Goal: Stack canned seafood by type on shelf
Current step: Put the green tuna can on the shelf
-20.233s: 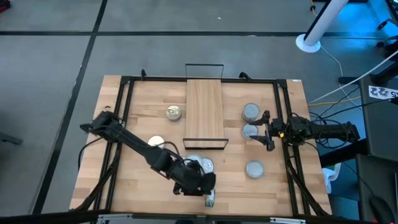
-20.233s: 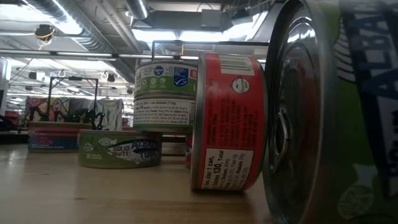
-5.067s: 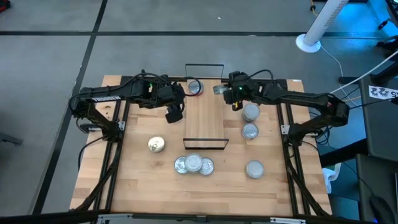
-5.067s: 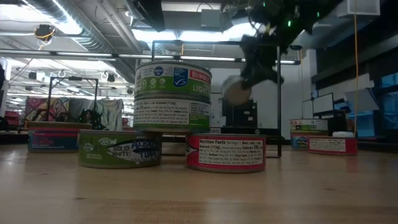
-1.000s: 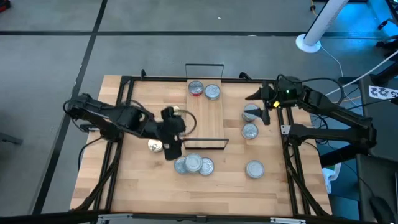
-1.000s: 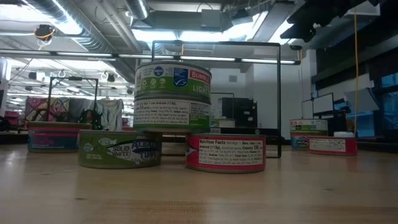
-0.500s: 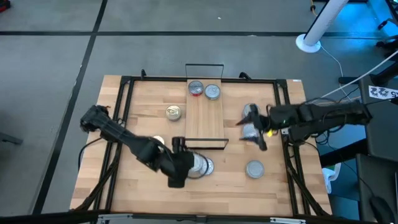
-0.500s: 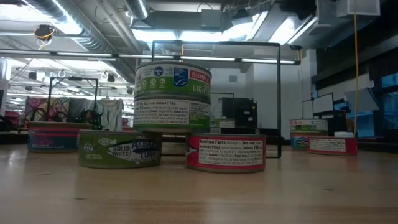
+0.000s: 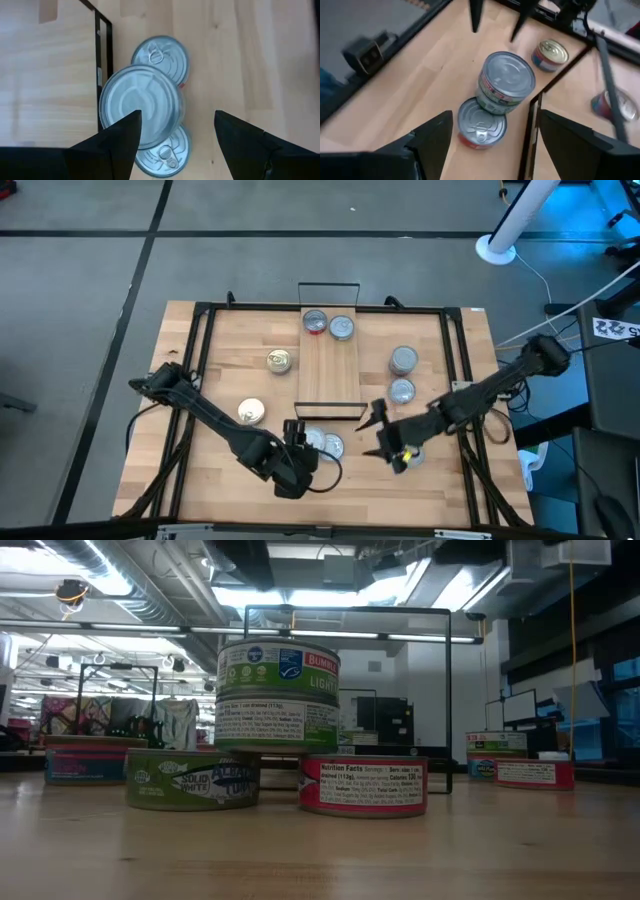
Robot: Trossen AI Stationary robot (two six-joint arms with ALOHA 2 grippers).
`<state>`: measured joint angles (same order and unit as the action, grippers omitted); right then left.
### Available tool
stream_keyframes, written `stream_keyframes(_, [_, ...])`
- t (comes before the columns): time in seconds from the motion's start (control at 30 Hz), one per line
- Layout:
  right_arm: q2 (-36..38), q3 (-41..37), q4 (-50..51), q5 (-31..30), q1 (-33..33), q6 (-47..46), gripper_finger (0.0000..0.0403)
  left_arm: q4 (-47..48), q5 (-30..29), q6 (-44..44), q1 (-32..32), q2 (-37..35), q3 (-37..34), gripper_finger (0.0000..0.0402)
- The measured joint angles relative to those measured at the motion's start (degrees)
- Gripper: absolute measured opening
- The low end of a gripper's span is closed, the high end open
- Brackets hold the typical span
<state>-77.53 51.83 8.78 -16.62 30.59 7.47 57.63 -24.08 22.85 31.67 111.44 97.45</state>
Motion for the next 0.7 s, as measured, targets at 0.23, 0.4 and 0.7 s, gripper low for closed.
stream_keyframes(0.23, [-10.37,0.00,-10.40,-11.84,2.57,13.81,0.0293,0.00,-0.33,-4.79,-0.04,3.55,0.00,0.0246])
stream_keyframes(0.4, [-15.52,0.00,-15.52,-14.39,2.42,18.21,0.0293,0.26,-1.25,-4.81,-0.06,5.03,0.00,0.0246])
stream_keyframes(0.7, [-20.28,0.00,-19.55,-15.37,2.40,18.55,0.0293,0.10,-3.60,-6.36,-0.06,5.64,-0.07,0.0245])
